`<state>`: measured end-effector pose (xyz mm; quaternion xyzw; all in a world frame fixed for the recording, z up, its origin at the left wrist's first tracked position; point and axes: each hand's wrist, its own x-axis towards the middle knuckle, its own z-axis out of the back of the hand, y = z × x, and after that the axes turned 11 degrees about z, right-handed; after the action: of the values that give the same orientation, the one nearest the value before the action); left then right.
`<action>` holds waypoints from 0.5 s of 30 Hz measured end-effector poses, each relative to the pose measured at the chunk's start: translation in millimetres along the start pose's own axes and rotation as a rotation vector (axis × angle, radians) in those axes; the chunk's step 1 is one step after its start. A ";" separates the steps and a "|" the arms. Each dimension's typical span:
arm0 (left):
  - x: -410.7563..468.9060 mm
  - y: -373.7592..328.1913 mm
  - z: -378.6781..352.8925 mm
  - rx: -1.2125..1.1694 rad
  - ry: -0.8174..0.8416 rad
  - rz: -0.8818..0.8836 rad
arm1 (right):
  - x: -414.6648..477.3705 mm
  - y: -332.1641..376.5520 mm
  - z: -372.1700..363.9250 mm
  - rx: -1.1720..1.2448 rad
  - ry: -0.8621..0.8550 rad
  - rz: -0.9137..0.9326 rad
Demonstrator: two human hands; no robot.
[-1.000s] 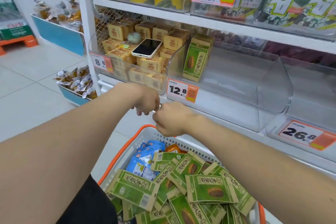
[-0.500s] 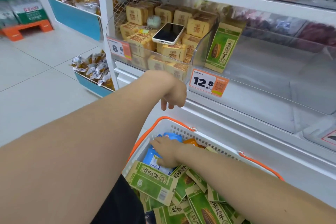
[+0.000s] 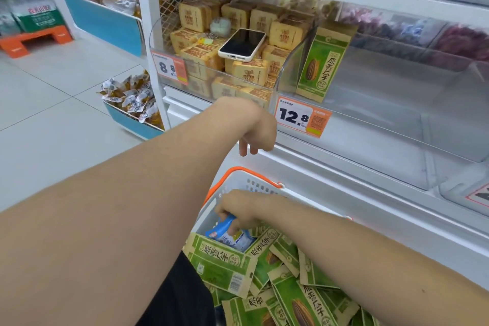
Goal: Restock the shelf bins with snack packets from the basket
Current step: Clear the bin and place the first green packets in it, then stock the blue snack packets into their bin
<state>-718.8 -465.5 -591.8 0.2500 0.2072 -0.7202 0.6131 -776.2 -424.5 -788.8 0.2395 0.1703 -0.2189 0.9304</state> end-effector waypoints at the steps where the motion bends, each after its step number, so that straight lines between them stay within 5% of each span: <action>1: -2.2 -0.9 0.0 -0.002 0.001 0.000 | -6.2 -2.8 4.5 0.029 -0.017 -0.008; 15: -36.7 -20.7 2.6 -0.050 -0.041 0.006 | -136.2 -4.3 81.2 0.333 -0.509 -0.298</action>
<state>-735.0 -435.1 -567.4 0.2201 0.2119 -0.7179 0.6255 -876.4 -425.8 -665.8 0.2983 -0.0725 -0.4299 0.8491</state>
